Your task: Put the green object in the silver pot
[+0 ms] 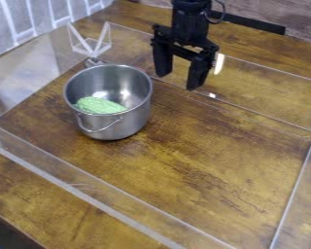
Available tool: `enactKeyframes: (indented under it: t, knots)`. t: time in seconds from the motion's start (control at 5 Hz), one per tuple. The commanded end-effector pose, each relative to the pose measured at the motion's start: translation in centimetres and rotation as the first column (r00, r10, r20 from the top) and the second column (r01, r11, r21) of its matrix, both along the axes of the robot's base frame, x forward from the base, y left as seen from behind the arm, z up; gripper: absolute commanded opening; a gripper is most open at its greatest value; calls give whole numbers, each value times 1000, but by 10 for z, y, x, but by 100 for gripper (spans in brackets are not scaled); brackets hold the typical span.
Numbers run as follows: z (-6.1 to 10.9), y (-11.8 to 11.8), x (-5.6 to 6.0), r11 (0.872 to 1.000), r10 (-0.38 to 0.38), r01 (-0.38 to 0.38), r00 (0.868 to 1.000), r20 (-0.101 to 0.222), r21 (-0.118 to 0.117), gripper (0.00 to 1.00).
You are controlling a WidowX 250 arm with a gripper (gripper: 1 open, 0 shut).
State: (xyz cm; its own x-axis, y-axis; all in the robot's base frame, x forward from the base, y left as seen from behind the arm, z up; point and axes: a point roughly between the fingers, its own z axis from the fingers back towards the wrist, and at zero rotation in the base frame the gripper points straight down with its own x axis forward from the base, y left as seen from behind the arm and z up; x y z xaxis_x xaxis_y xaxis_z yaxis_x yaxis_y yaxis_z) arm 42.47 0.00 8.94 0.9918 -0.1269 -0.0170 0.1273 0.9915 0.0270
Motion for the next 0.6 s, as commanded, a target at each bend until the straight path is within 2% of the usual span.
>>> enactKeyframes:
  t: [0.0, 0.2, 0.4]
  knots:
    - [52, -9, 2, 1000, -19, 18, 992, 123, 13, 100]
    - [55, -16, 2, 999, -31, 29, 991, 130, 21, 100]
    - [59, -17, 0, 1000, -29, 28, 990, 140, 9, 100]
